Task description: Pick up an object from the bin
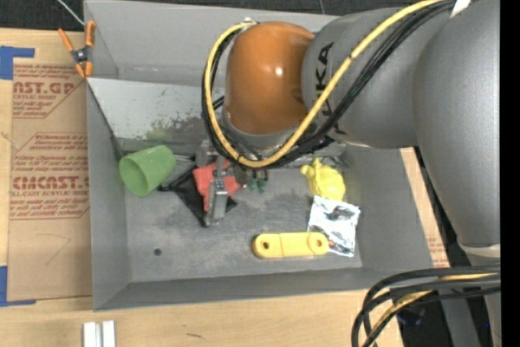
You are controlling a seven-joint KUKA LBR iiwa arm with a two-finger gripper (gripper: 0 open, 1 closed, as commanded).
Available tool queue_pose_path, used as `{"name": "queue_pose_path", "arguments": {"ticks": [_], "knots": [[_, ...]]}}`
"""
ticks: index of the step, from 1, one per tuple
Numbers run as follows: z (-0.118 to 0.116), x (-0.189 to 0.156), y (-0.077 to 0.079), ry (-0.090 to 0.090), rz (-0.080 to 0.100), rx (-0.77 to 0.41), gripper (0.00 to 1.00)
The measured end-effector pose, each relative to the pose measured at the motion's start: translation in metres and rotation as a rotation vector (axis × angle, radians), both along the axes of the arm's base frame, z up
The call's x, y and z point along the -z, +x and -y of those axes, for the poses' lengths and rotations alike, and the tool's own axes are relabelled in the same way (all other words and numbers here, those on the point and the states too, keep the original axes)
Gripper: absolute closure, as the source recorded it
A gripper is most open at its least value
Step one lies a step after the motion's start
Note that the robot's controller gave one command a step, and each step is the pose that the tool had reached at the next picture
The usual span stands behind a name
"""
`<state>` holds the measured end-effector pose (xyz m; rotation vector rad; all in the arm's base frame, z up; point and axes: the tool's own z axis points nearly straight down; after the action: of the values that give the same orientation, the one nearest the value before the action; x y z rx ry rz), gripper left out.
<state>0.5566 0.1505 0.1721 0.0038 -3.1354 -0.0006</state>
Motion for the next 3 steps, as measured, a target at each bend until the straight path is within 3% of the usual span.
{"name": "queue_pose_path", "arguments": {"ticks": [1,2,3], "knots": [[0.001,-0.005,0.002,0.001,0.007,0.002,0.00],[0.008,-0.056,0.007,0.002,0.007,0.002,0.00],[0.012,0.008,0.002,0.003,0.009,0.017,0.00]]}}
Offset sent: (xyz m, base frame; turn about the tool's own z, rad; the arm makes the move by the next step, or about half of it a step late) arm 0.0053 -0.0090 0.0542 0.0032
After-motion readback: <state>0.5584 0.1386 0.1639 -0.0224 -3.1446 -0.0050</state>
